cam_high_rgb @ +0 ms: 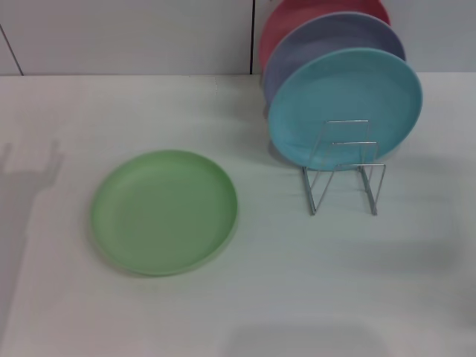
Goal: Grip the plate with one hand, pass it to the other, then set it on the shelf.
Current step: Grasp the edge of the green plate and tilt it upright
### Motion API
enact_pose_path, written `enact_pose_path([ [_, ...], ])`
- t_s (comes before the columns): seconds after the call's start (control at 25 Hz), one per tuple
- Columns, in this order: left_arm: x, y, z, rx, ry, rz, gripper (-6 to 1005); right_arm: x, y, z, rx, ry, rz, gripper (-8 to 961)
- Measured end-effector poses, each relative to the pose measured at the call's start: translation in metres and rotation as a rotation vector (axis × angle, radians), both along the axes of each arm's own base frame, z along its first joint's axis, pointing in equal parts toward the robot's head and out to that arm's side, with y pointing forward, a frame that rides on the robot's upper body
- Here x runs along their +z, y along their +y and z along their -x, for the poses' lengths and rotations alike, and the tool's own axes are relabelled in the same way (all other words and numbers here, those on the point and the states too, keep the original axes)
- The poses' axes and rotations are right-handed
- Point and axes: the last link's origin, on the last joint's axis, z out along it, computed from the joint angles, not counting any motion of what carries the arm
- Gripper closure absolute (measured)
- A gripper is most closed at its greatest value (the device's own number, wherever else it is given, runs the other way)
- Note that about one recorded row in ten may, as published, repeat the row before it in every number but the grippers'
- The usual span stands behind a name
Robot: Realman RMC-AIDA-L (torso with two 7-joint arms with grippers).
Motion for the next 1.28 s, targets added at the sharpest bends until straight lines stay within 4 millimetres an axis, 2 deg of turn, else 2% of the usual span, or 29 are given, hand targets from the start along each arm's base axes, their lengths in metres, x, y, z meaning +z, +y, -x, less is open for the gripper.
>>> enact_pose_path([
  [0.84,0.002,0.002,0.002,-0.003,0.016,0.020,162,-0.001,0.003,0.004,0.015,0.003,-0.002,328],
  [1.0,0.004,0.014,0.000,0.009,0.003,0.073,163,0.000,0.002,0.004,0.013,0.004,-0.006,328],
  [1.28,0.017,0.044,0.011,0.175,-0.040,0.212,163,-0.001,0.001,0.003,0.011,0.008,-0.005,328],
])
